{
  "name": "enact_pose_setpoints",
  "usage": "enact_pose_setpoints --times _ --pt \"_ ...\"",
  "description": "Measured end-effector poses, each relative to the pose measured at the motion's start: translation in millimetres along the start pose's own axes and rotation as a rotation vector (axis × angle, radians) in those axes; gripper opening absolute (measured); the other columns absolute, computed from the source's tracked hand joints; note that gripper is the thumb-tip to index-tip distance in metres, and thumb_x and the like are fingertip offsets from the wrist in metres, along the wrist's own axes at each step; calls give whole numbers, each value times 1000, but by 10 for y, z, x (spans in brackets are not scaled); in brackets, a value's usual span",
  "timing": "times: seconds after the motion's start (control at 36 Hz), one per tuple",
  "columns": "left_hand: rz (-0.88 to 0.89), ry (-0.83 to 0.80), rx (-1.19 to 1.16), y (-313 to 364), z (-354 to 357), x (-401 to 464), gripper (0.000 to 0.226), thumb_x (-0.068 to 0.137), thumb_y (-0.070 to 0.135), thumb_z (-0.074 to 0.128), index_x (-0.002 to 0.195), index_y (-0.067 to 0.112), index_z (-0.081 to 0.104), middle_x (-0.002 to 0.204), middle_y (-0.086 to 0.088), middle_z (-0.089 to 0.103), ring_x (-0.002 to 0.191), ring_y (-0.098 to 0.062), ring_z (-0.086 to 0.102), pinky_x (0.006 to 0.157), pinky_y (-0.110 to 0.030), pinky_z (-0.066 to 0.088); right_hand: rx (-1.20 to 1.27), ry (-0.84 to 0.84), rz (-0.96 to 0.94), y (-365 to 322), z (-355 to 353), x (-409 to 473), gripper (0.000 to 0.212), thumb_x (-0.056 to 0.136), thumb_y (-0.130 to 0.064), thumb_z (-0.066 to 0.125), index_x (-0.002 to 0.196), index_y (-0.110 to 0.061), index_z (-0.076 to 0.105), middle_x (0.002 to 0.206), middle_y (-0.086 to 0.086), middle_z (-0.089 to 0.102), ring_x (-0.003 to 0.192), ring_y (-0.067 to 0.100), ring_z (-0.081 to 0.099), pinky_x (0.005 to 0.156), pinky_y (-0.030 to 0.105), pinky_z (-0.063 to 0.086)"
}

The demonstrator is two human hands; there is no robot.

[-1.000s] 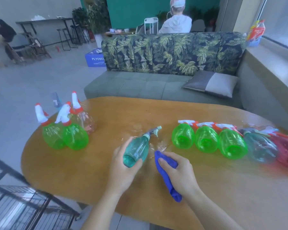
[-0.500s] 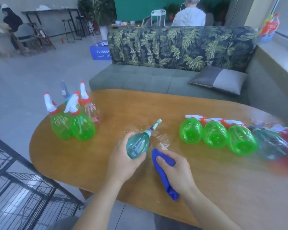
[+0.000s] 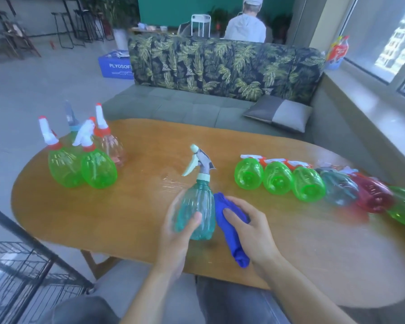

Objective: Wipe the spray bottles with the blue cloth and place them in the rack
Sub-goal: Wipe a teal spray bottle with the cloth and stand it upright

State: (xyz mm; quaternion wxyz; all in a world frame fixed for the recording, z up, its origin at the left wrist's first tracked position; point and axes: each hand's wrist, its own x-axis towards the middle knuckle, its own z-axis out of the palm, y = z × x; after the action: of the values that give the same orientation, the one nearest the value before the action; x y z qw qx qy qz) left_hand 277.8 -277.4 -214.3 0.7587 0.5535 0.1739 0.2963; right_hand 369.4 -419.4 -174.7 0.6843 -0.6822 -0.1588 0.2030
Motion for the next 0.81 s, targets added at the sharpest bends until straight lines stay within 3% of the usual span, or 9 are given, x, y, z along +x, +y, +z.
enact_pose_setpoints --times 0.14,0.19,0.25,0.31,0.39,0.5,0.61,0.69,0.81 --pt "-11 -48 43 -42 -22 -102 67 90 56 75 153 50 53 158 14 57 148 -16 53 124 -60 40 84 20 5 4 67 -119 22 103 -16 64 116 -29 76 112 -3 78 87 12 69 70 24 54" --pt "-14 -44 16 -40 -40 -127 67 93 63 71 155 51 50 162 13 53 152 -17 48 125 -61 36 103 9 2 32 150 -170 24 105 -21 63 119 -35 76 119 -6 76 97 13 69 81 32 55" --pt "-4 -45 -1 -34 -57 -143 69 94 72 68 157 50 49 165 13 50 155 -19 45 127 -61 33 53 10 -22 92 229 -225 29 103 -33 64 130 -42 69 133 -13 70 120 15 66 104 46 52" --pt "12 -33 4 -32 -75 -153 69 94 78 62 156 50 50 165 13 49 156 -19 44 127 -61 32 -54 -16 -52 131 257 -264 39 100 -45 62 139 -48 61 140 -19 64 129 17 61 112 52 47" --pt "34 -7 7 -40 -100 -150 69 94 83 56 155 51 51 165 15 49 156 -17 44 127 -61 33 -210 -76 -133 42 200 -226 36 107 -32 58 139 -47 60 132 -17 68 120 13 65 102 35 52" --pt "50 -28 21 -23 -89 -167 69 92 86 54 152 51 55 163 15 52 155 -15 45 127 -58 34 -466 -13 -378 -265 98 -57 38 105 -18 61 133 -44 65 117 -17 66 113 2 62 93 10 42" --pt "73 -45 32 2 -48 -187 75 91 86 55 154 44 57 160 12 56 153 -14 48 127 -56 35 -733 -49 -568 -421 136 143 34 104 -29 62 135 -43 66 111 -17 57 103 6 62 88 16 47" --pt "78 -56 20 16 -27 -198 81 90 86 58 156 38 56 159 12 57 152 -13 48 126 -56 37 -853 -71 -523 -355 240 184 36 104 -46 54 140 -49 58 109 -16 49 93 4 60 85 24 51" --pt "98 -50 35 81 -14 -196 71 95 79 57 151 36 58 155 12 61 148 -13 53 123 -50 41 -896 -86 -534 -225 366 117 34 106 -50 45 138 -48 57 105 -15 41 82 11 60 78 35 55"
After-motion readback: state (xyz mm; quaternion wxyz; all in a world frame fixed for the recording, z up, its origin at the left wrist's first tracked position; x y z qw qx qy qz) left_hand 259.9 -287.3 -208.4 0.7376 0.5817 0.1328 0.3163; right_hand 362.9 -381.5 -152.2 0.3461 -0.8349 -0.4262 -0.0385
